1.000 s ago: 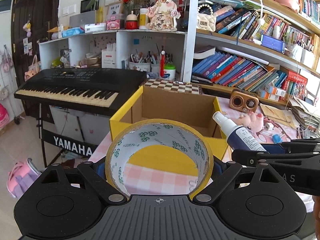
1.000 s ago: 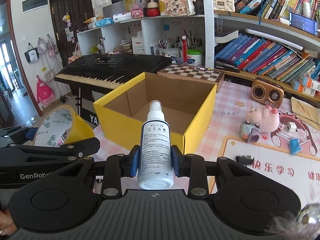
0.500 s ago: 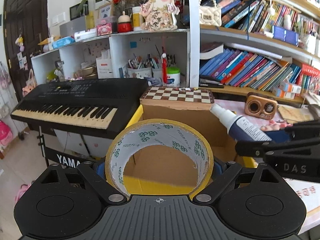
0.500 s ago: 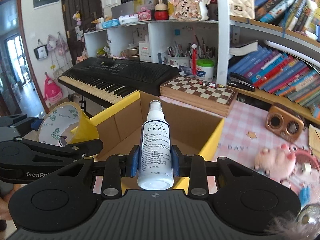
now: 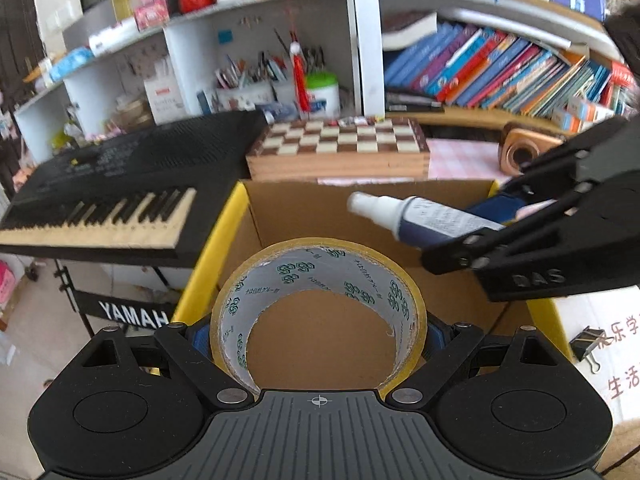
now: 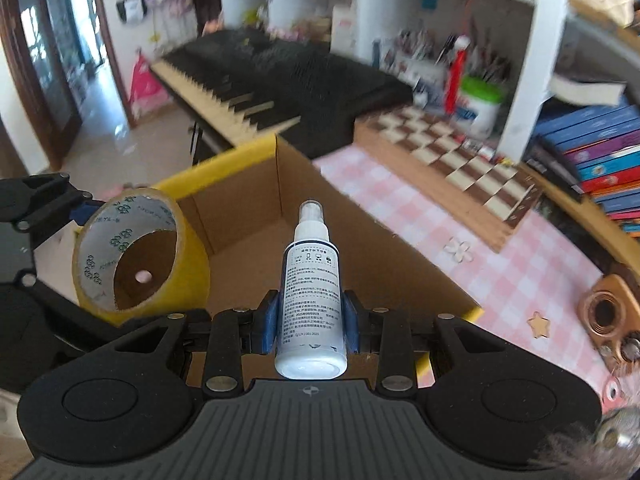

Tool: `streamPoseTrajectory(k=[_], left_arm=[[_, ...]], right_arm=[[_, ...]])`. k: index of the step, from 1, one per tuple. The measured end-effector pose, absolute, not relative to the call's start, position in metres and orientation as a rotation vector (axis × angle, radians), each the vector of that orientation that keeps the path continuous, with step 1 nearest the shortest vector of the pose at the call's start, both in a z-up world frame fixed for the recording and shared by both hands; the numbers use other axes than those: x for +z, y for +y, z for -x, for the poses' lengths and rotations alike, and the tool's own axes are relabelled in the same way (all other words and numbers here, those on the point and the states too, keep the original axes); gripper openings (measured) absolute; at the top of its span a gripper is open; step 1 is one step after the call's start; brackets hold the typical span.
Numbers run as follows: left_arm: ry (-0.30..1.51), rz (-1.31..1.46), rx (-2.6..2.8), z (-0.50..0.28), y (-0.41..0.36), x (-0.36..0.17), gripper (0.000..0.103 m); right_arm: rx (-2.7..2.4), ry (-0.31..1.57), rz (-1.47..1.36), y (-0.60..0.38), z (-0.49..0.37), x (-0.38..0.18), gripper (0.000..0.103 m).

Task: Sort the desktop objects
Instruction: 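Open the left tool to drop the tape roll while the right tool releases the bottle into the box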

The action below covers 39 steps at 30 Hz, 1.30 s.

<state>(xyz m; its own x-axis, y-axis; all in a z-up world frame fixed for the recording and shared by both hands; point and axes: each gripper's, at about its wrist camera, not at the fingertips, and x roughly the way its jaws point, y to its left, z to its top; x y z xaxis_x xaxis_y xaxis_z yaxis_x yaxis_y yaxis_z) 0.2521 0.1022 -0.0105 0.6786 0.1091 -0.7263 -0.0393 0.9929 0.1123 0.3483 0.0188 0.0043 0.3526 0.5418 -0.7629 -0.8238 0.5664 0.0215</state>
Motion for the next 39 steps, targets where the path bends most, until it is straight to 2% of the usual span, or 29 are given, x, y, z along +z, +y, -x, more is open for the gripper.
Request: streamPoseTrajectory(k=[8,22,33,39], left_arm=[[0.974,-0.118,0.060,-0.278,0.102,-0.042,0.093],[1.039,-0.120,0.056,-0.289,0.098,-0.051,0.092],[1.055,-0.153,0.054,-0.288,0.093,-0.049,0.095],[1.034,-0.146,0.046,-0.275,0.099,-0.042,0.098]], right_arm=[[0.996,0.920,0.592,0.059,-0.373,-0.028,0.031],[1.010,1.037,0.734,0.076,-0.392,-0.065,0.031],[0.978,1.049,0.721,0.071,-0.390,-0.063,0.031],[0.956,1.017,0.639,0.058,-0.385,-0.040,0.031]])
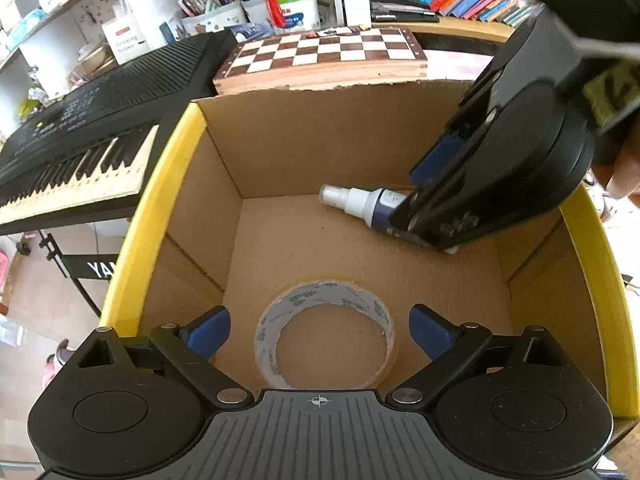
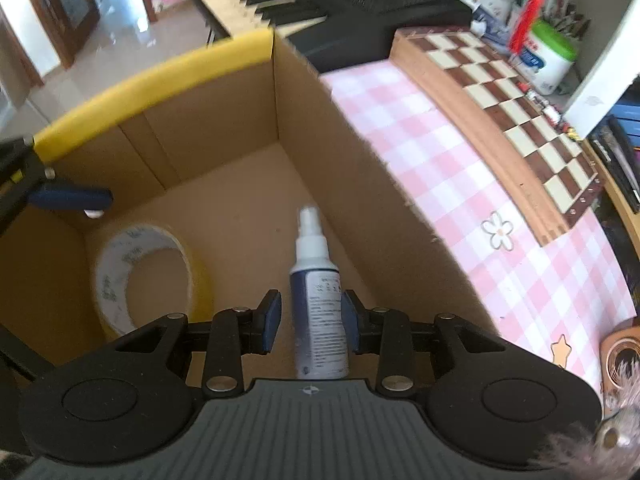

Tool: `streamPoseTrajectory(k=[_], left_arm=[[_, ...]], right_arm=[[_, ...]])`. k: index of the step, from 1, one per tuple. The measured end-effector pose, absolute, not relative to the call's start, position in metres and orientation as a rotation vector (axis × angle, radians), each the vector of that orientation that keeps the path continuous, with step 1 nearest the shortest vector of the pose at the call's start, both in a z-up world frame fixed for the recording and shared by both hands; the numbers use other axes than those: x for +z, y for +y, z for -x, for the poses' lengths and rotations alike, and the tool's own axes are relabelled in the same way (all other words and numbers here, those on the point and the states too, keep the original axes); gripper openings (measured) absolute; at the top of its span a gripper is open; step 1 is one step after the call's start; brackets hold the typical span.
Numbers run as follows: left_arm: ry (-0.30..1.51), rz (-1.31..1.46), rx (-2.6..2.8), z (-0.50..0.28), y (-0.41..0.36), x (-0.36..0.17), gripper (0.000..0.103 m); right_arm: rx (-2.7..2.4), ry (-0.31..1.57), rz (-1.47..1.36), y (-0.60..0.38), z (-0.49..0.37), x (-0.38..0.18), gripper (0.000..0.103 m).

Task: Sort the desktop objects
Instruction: 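Open the left tool to drop the tape roll while the right tool releases the bottle into the box, then withdraw both tools up and away from the yellow box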

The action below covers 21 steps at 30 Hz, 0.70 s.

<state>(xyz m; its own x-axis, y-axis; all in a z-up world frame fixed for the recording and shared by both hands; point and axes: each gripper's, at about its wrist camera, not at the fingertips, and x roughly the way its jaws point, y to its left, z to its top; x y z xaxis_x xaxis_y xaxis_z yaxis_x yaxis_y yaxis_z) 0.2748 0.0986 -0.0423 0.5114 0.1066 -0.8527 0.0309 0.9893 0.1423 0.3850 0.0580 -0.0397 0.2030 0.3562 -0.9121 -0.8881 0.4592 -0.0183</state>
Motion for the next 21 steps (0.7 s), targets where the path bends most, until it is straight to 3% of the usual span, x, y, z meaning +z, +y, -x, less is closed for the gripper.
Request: streamPoseTrajectory(k=[21], left_arm=[[0.755,-0.058,0.047,-0.199,0.118,0.027,0.100]], right_arm=[[0.722,0.730,0.332,-0.001,-0.322,0.046,0.034]])
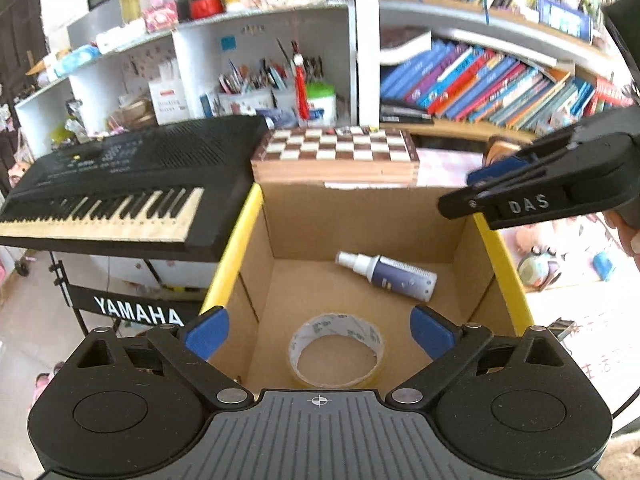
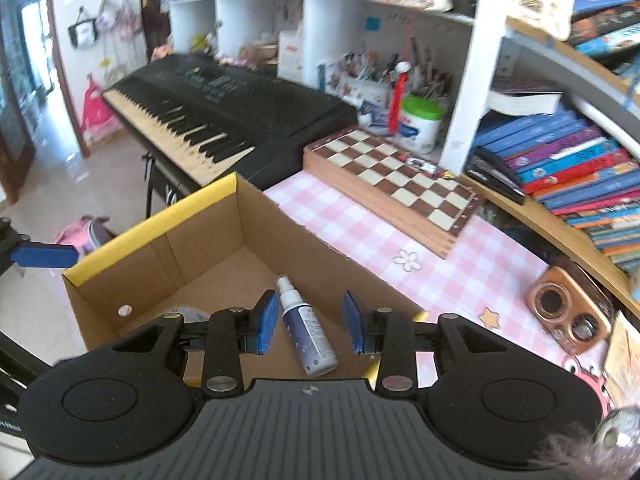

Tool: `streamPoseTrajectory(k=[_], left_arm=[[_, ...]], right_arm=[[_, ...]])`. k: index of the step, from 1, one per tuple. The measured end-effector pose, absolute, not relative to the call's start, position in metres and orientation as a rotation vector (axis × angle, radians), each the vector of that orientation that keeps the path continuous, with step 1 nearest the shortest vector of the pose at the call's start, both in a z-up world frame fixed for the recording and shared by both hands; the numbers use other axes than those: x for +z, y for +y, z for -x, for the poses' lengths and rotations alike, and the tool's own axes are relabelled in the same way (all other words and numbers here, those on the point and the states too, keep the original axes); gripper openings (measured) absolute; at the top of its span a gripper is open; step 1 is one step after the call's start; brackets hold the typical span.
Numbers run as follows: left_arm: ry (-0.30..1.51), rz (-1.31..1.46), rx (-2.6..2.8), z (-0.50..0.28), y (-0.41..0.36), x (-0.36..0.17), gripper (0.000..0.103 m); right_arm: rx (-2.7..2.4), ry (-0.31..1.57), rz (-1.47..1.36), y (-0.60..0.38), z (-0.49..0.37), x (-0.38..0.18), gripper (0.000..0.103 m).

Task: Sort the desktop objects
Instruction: 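Withdraw both tools up and away from the yellow box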

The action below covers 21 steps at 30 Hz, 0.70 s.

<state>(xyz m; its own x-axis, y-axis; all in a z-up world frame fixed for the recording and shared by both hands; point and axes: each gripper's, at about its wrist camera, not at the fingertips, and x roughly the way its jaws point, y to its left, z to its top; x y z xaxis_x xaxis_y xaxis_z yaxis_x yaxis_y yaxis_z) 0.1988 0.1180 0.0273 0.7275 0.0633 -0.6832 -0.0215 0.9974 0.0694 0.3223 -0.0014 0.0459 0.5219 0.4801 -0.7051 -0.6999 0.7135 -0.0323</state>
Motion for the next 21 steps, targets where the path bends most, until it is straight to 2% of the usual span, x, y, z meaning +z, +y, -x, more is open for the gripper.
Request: streamPoseTrajectory(k=[21], left_arm=[[0.611,-0.048,0.049,-0.103,0.125,0.069,0.102]], right_arm=[[0.519,0.587,0.216,-0.068,-0.203,0.068,0.034]])
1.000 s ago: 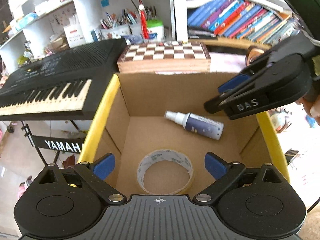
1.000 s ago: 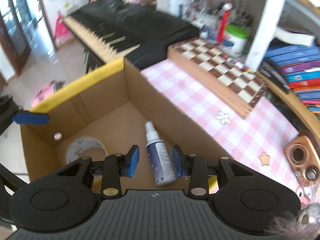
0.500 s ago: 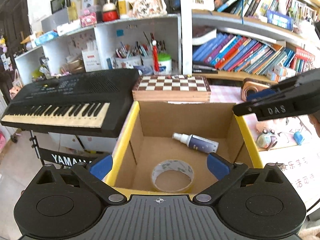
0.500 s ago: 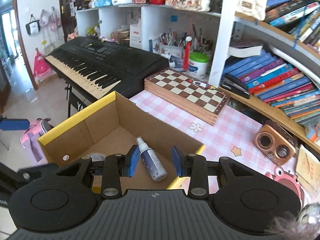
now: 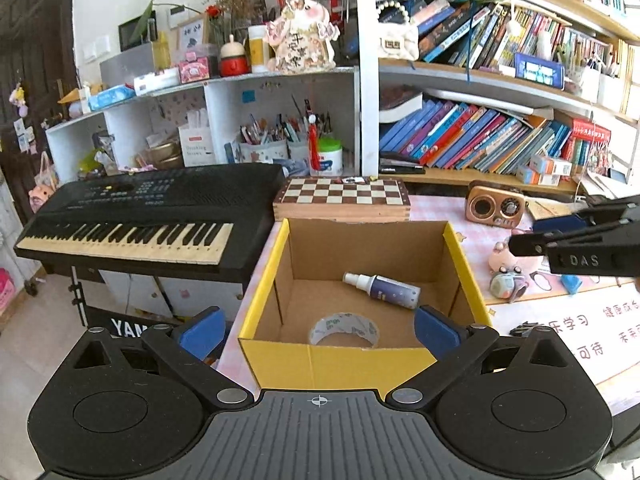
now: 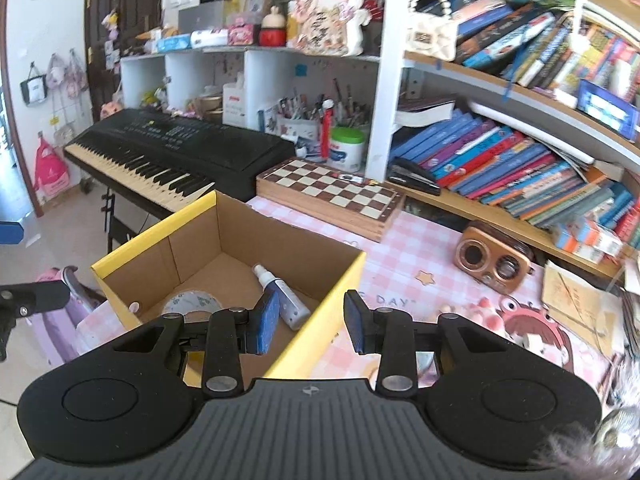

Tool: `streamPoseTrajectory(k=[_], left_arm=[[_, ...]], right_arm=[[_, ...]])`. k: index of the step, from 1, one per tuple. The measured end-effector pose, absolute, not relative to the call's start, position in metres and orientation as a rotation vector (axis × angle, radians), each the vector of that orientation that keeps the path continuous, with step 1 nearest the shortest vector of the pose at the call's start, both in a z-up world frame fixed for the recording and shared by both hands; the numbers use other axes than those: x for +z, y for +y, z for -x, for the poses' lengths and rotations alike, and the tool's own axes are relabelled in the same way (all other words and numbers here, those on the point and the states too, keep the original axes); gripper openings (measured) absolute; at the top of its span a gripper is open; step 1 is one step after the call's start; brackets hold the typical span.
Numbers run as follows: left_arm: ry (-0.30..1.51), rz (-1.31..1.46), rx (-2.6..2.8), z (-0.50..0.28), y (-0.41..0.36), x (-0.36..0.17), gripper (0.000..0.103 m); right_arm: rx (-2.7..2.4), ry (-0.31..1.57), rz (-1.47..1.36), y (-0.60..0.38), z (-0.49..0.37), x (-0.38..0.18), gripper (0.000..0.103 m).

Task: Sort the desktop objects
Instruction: 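Withdraw both tools up and away from the yellow box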

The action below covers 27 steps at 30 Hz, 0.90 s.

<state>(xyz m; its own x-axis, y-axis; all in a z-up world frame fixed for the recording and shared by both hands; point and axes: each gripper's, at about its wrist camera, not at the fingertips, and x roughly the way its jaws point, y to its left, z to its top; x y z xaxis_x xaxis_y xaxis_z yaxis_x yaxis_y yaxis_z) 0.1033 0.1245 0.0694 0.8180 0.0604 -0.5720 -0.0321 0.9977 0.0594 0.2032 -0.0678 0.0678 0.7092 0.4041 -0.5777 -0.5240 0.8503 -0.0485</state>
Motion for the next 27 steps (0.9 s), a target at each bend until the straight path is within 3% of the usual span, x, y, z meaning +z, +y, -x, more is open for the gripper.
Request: streamPoseTrajectory(k=[27], left_arm=[[0.690,0.002,0.110,-0.023,0.103,0.029,0.102]], right_arm=[[0.402,0.654,0.097,-0.105,-0.063,0.013,0.034]])
